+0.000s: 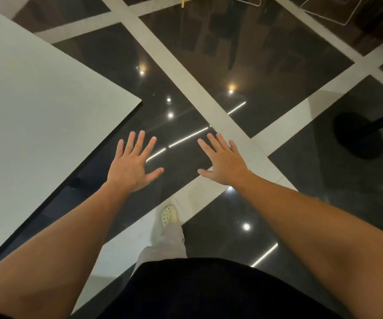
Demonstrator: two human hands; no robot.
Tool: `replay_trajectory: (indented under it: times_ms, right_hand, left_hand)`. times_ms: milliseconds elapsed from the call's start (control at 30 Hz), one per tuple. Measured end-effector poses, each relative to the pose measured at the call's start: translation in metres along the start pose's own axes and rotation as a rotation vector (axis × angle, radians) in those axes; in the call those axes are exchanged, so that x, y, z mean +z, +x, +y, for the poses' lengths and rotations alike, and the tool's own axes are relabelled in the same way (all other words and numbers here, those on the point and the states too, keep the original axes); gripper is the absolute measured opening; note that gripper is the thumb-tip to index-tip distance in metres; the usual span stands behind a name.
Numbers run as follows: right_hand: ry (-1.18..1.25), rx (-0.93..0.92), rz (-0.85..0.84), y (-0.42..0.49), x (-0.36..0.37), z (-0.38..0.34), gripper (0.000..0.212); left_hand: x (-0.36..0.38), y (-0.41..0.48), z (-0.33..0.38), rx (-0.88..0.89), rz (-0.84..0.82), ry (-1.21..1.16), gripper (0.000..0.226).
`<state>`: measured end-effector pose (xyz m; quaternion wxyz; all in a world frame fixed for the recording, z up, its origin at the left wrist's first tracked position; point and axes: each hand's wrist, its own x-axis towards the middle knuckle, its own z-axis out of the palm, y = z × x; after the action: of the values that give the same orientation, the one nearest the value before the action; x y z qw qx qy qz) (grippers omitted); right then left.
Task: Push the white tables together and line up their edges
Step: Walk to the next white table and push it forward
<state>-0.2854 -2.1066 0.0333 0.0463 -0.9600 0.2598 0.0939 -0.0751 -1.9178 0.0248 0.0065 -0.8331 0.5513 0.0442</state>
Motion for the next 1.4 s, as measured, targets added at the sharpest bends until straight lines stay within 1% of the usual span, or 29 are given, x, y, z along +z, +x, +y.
replay_trajectory:
  times_ms: [133,333,433,533,667,700,800,867,933,1100,1300,1400]
  right_hand:
    - [-0.015,-0.001,-0.035,0.103,-0.026,0.029,0.087]
    - [-0.019,-0.080,0.001,0.230,-0.065,0.050,0.086]
    - [-0.015,-0.146,-0.005,0.292,-0.076,0.058,0.086]
    - [-0.035,-0.248,-0.013,0.361,-0.083,0.070,0.086]
    - [-0.090,-0.426,-0.038,0.466,-0.096,0.084,0.084]
    - [-0.105,-0.465,-0.030,0.480,-0.100,0.086,0.084]
    - [-0.191,-0.632,-0.033,0.550,-0.114,0.092,0.084]
    - [-0.220,-0.692,-0.044,0.590,-0.126,0.091,0.086]
    - [-0.237,-0.756,-0.066,0.624,-0.136,0.085,0.086]
    - [-0.261,-0.903,-0.100,0.712,-0.152,0.055,0.087]
    - [-0.340,-1.145,-0.080,0.809,-0.163,-0.019,0.087]
    - [-0.403,-1.270,-0.112,0.848,-0.168,-0.064,0.088]
  left_hand:
    - [-0.011,0.101,-0.033,0.005,-0.035,-0.004,0.084]
    - [-0.031,0.204,-0.078,-0.041,-0.033,0.016,0.085]
    - [-0.035,0.245,-0.097,-0.100,-0.042,0.026,0.085]
    - [-0.034,0.288,-0.116,-0.188,-0.037,0.018,0.084]
    - [-0.030,0.344,-0.142,-0.367,-0.035,-0.007,0.085]
    - [-0.030,0.351,-0.145,-0.387,-0.031,-0.008,0.085]
    - [-0.029,0.386,-0.158,-0.518,-0.016,-0.039,0.085]
    - [-0.031,0.405,-0.164,-0.579,-0.028,-0.065,0.084]
    - [-0.033,0.421,-0.173,-0.649,-0.051,-0.084,0.085]
    - [-0.035,0.461,-0.212,-0.840,-0.031,-0.110,0.088]
    - [-0.023,0.495,-0.273,-1.041,-0.030,-0.159,0.086]
    - [-0.020,0.504,-0.302,-1.160,-0.026,-0.203,0.086]
